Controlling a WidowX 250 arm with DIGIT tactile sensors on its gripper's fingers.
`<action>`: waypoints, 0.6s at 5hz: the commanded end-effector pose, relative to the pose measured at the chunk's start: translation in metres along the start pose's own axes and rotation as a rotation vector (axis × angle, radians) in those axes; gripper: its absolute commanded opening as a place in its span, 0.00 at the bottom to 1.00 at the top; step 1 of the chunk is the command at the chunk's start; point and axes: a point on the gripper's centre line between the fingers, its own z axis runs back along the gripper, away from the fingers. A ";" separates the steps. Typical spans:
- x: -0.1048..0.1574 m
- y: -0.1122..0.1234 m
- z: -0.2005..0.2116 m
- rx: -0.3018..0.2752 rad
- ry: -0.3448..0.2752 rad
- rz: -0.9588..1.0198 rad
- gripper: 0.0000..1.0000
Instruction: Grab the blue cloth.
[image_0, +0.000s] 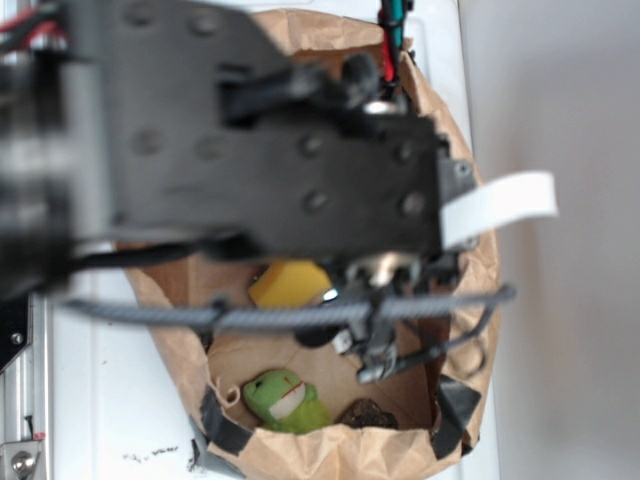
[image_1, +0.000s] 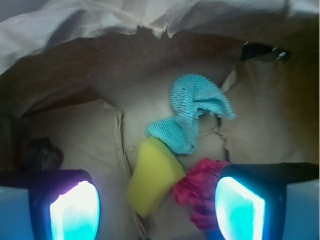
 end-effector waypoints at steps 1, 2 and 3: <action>0.007 0.014 -0.004 -0.017 -0.043 0.053 1.00; 0.008 0.016 -0.017 -0.038 -0.073 0.065 1.00; 0.013 0.015 -0.025 -0.039 -0.101 0.072 1.00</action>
